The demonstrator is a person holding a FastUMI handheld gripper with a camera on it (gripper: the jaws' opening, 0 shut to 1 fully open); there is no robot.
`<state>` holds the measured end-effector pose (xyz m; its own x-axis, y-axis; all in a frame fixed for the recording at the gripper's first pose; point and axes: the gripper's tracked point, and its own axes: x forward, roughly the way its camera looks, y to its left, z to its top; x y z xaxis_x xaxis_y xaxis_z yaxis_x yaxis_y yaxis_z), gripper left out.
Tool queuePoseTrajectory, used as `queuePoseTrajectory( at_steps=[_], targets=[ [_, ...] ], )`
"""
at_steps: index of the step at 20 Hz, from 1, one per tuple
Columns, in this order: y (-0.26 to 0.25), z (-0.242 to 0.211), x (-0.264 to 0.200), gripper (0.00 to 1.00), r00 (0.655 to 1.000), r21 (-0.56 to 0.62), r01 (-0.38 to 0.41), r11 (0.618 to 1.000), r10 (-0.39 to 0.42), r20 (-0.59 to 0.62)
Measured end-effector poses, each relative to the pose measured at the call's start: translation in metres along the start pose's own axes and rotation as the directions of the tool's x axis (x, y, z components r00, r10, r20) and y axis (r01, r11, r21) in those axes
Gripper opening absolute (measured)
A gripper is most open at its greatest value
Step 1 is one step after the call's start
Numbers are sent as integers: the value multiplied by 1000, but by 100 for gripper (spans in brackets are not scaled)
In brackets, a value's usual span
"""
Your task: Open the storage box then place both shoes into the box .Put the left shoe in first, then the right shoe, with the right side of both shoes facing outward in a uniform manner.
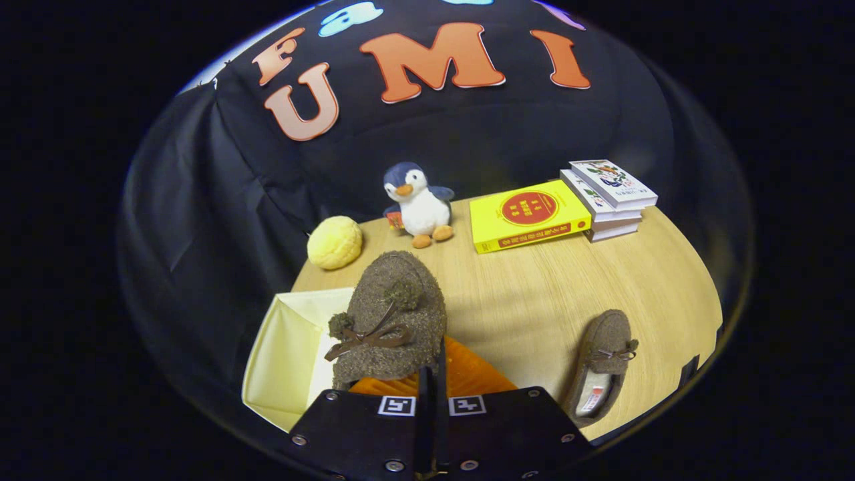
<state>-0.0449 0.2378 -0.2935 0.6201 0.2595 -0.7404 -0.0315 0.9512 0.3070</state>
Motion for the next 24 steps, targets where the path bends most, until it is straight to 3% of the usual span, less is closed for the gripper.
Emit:
queuePoseTrajectory(
  at_steps=[6,12,16,21,24],
  targets=[
    [95,-9,8,4,994,-33,-92,995,90,-60],
    [153,-72,50,4,971,-64,-91,994,74,-229],
    [166,-112,82,4,937,-61,-71,996,46,-346],
    [161,-149,109,6,898,-106,7,994,-53,-437],
    [165,-165,114,15,869,-77,-4,997,-34,-493]
  ],
)
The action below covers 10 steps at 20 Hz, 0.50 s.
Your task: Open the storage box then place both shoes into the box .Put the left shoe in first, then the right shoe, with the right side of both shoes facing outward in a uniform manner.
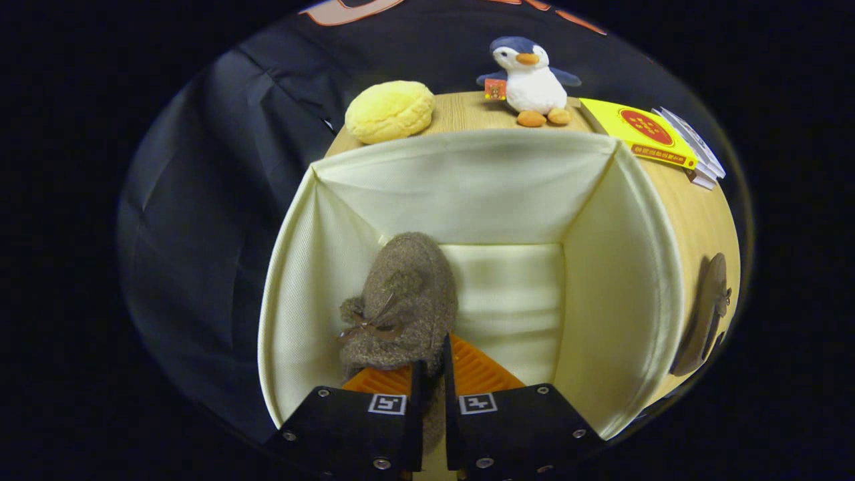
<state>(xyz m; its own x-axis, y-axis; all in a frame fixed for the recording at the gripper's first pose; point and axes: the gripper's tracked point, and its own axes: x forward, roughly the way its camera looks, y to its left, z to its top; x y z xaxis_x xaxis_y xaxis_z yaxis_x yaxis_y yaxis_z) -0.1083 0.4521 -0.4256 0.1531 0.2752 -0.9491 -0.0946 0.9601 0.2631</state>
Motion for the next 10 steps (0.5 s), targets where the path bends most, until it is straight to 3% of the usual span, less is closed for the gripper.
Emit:
queuePoseTrajectory(
  at_steps=[6,10],
  targets=[
    [3,-5,-18,46,997,11,-79,997,79,-10],
    [21,4,-72,69,966,21,-251,968,249,71]
  ],
)
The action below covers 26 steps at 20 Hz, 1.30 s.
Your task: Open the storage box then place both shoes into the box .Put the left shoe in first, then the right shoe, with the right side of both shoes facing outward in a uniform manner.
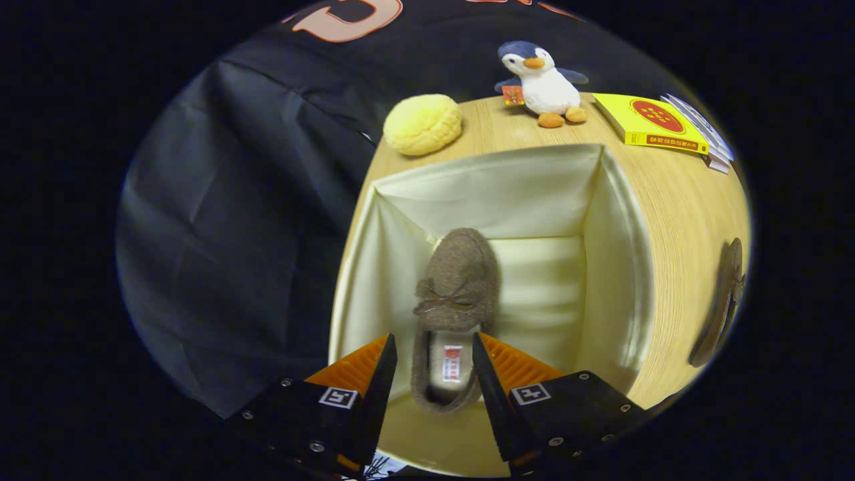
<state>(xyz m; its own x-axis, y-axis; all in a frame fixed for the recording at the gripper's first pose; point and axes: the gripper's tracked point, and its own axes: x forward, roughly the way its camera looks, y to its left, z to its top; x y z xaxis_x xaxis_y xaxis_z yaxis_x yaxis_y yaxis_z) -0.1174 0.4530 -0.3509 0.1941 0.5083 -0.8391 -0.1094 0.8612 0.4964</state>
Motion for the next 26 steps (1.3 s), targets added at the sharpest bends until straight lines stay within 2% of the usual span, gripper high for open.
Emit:
queuePoseTrajectory(
  at_steps=[3,5,9,11,14,20,26],
  targets=[
    [-12,16,-48,79,995,-29,-35,999,37,88],
    [-37,27,-77,84,988,-37,-22,999,28,155],
    [-114,29,-125,88,970,-42,75,996,-63,236],
    [-155,26,-145,89,957,-9,106,994,-99,273],
    [-227,18,-169,92,933,57,189,980,-197,302],
    [-355,-22,-187,92,885,157,352,923,-382,266],
    [-419,-43,-164,84,858,157,433,888,-459,232]
  ],
)
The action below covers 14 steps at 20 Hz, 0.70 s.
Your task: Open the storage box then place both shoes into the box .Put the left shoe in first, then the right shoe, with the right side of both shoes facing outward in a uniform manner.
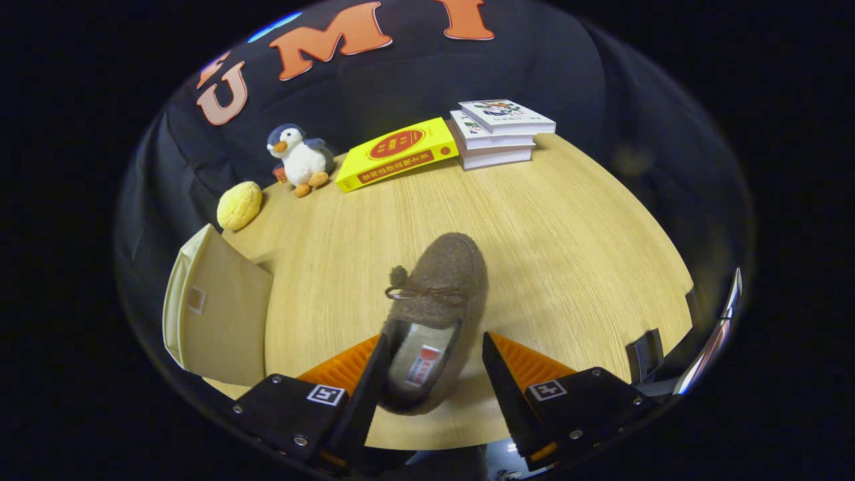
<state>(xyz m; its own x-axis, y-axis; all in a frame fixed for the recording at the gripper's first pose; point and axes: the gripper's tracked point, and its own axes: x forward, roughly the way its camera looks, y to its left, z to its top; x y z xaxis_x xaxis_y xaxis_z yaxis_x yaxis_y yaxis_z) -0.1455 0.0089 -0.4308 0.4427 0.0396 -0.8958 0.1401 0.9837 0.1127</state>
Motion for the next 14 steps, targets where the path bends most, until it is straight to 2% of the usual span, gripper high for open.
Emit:
queuePoseTrajectory(
  at_steps=[5,10,14],
  targets=[
    [-20,2,41,72,997,-39,69,997,-68,20],
    [-18,3,63,42,994,-67,87,994,-82,72],
    [-23,8,63,30,990,-43,115,992,-112,80]
  ],
)
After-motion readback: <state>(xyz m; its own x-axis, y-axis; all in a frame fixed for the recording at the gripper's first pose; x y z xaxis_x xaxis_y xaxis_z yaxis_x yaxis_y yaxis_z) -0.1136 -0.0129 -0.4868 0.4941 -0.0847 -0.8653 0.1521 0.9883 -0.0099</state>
